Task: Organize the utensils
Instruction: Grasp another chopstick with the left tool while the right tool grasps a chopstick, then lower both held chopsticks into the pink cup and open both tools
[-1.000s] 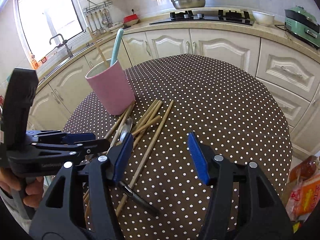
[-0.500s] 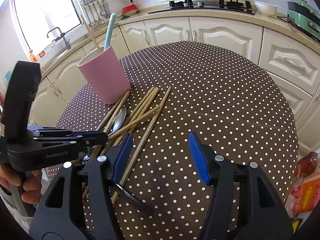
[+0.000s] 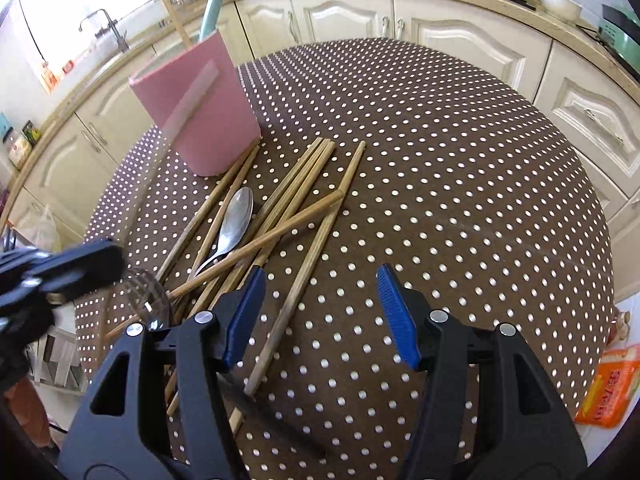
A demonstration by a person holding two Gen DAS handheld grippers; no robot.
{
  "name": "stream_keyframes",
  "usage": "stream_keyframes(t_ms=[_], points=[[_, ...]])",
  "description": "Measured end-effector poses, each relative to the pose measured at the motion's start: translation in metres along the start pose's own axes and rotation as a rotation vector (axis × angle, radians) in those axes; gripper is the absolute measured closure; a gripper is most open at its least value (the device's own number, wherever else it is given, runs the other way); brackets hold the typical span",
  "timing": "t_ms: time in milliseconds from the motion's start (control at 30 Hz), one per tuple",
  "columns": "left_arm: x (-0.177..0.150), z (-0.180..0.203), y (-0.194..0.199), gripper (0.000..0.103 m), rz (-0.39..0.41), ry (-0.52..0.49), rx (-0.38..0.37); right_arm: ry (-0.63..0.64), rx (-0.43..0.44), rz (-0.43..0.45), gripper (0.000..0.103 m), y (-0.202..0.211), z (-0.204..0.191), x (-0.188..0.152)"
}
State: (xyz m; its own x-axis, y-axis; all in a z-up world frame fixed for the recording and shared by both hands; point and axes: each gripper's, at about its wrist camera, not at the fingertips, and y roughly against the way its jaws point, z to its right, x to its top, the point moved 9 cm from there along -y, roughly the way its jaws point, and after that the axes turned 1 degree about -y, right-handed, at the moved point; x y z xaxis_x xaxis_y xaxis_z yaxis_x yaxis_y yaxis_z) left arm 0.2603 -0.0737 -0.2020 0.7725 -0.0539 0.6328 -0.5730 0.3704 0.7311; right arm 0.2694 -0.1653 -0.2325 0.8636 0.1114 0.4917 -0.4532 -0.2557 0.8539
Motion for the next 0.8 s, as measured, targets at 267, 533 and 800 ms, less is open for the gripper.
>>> stream_keyframes(t_ms=[267,533,800], points=[[0.02,-0.005,0.03,0.097,0.132,0.017,-0.024,-0.002,-0.018,-0.058,0.091,-0.015,0.002,0.008],[0.037,-0.008,0.053,0.097,0.242,0.04,-0.067,-0.093,0.042,0.104,0.097,0.009,0.024,0.025],[0.057,-0.01,0.075,0.097,0.358,0.048,-0.078,-0.142,0.093,0.352,0.097,0.066,0.037,0.058]])
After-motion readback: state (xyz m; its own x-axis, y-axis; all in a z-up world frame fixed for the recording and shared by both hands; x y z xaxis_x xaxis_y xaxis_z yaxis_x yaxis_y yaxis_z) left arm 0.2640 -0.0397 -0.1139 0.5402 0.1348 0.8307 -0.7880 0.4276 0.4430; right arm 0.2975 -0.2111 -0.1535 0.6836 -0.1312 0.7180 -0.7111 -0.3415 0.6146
